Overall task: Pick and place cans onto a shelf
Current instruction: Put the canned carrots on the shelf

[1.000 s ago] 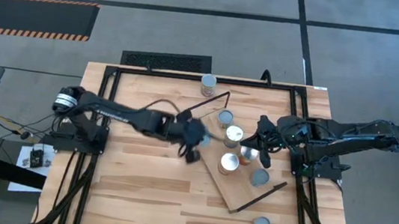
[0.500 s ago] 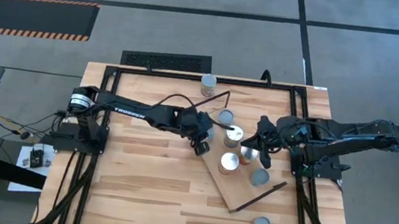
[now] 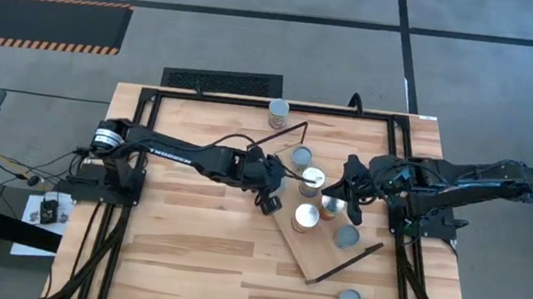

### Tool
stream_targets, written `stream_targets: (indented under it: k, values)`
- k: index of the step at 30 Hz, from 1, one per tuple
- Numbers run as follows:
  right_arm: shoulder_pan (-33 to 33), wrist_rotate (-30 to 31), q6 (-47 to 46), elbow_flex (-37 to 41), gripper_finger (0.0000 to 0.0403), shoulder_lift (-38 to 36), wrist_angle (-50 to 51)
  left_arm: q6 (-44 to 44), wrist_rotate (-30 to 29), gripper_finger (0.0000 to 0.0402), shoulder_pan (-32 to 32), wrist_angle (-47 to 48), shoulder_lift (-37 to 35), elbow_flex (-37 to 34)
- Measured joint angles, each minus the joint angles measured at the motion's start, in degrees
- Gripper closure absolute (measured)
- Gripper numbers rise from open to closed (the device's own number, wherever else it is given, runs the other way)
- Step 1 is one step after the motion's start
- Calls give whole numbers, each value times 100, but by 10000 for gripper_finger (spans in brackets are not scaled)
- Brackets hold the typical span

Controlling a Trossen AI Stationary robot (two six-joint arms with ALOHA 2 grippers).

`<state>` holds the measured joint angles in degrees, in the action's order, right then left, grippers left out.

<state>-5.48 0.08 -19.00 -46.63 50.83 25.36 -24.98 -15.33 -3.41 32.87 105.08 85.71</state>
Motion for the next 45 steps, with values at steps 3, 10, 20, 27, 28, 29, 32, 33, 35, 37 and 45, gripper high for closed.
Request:
stream_targets:
  k: [3, 10, 20, 27, 28, 29, 32, 33, 35, 37, 45]
  values:
    - [0, -1, 9, 0, 396, 0, -2, 883, -5, 401, -133, 311, -7, 270]
    - [-31, -20, 17, 0, 396, 0, -2, 3867, 1060, 401, -56, 468, -9, 393]
    - [-292, -33, -107, 0, 396, 0, -4, 6939, 2518, 401, 846, 341, 4, 69]
    - [-435, -33, -277, 0, 396, 0, -11, 8048, 2703, 401, 1113, 345, 7, -55]
    - [-435, -32, -324, 0, 396, 0, -11, 8101, 2708, 401, 1165, 309, 8, -55]
    - [-429, -32, -345, 0, 396, 0, -10, 8134, 2708, 401, 1212, 296, 62, -44]
    - [-428, -31, -354, 0, 396, 2, -11, 8103, 2705, 401, 1347, 439, 269, 5]
    - [-428, -31, -364, 0, 396, 0, -15, 8119, 2695, 401, 1355, 505, 358, 57]
    - [-426, -29, -365, 0, 396, 2, -17, 8143, 2635, 401, 1340, 581, 493, 166]
    - [-425, -22, -365, 0, 396, 0, -69, 8125, 2612, 401, 1305, 597, 572, 265]
    - [-424, -14, -365, 1, 396, 2, -68, 8191, 2805, 401, 1456, 1212, 570, 814]
